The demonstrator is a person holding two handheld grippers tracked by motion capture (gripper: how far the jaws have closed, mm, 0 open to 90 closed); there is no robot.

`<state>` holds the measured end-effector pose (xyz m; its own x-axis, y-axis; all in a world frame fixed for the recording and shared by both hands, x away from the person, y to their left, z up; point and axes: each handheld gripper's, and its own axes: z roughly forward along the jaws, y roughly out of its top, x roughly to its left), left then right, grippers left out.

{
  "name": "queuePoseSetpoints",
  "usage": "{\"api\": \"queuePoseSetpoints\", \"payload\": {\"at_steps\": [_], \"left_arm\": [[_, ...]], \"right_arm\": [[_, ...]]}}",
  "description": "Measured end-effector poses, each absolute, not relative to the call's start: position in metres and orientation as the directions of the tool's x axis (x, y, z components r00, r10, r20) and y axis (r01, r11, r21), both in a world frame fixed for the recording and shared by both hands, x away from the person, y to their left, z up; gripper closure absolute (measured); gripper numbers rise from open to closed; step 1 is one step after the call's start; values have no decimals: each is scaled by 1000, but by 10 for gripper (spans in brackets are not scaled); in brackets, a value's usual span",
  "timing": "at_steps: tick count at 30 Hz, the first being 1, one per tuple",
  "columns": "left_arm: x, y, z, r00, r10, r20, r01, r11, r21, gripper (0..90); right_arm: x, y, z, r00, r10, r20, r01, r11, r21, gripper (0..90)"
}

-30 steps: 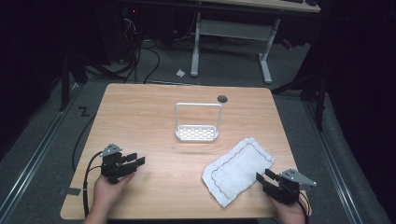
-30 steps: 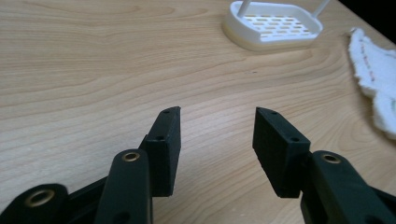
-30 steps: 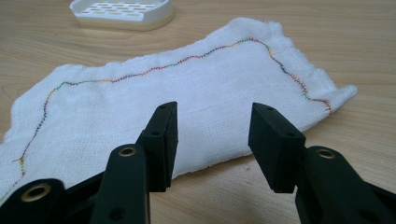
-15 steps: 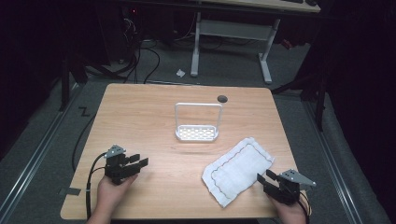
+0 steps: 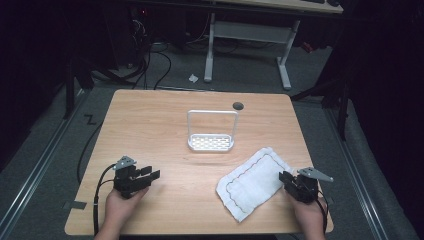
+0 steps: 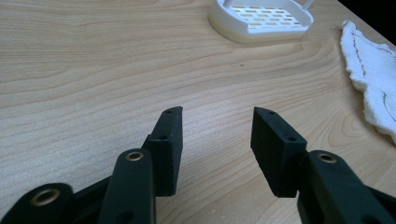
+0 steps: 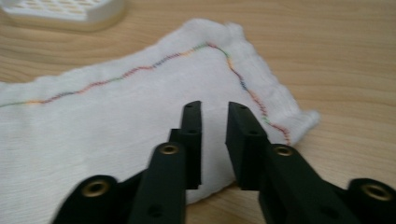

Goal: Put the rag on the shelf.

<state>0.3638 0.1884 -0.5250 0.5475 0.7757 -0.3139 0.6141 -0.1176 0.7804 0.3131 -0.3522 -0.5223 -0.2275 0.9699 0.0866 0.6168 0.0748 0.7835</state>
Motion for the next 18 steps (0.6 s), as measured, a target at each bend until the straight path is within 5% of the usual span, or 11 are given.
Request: {"api": "queuePoseSetpoints", "payload": {"at_steps": [8, 18], "left_arm": [[365, 190, -525, 550, 767, -331, 624, -114, 773, 652], [364, 186, -524, 562, 757, -332, 628, -130, 767, 717]], "right_arm": [[325, -350, -531, -221, 974, 52, 659, 110, 744, 900], [348, -315, -533, -339, 940, 22, 628, 208, 750, 900]]}}
